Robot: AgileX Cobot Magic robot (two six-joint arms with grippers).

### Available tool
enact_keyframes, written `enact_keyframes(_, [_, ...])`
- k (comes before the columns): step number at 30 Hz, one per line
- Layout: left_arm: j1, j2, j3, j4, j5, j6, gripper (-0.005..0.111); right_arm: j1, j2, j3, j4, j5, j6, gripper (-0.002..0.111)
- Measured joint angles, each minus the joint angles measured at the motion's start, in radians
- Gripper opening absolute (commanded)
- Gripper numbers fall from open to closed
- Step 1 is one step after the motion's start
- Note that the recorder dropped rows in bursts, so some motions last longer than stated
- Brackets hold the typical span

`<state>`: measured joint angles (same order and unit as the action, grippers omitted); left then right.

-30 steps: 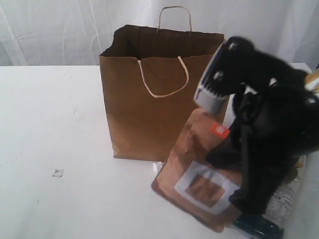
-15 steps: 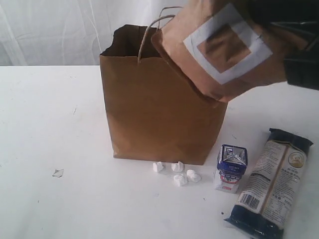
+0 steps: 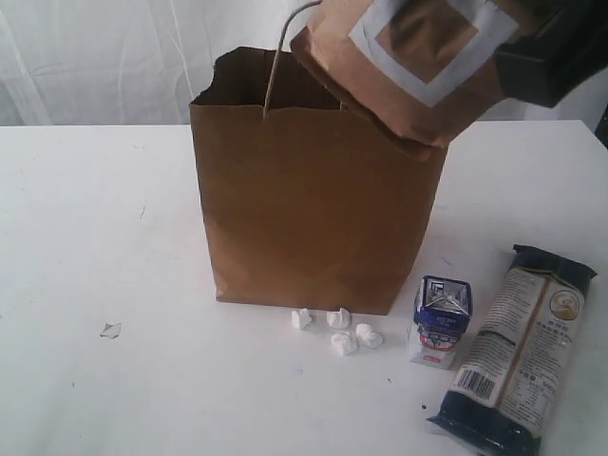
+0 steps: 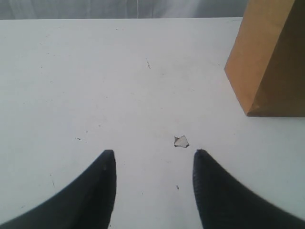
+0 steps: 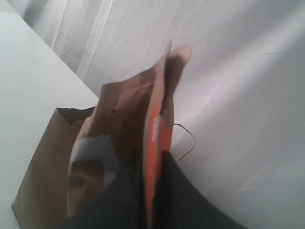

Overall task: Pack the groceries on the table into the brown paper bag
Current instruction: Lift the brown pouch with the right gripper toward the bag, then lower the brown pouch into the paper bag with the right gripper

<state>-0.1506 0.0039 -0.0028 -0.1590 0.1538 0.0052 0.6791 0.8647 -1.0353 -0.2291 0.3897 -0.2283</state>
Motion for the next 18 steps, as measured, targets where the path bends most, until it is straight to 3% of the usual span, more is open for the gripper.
enact_keyframes(9, [0.0,0.0,0.0,0.0,0.0,0.0,0.053,0.0,-0.069,0.0,-0.049,0.053,0.006,0.0])
enact_keyframes(18, [0.0,0.0,0.0,0.0,0.0,0.0,0.053,0.0,-0.127,0.0,-0.347,0.065,0.217,0.0])
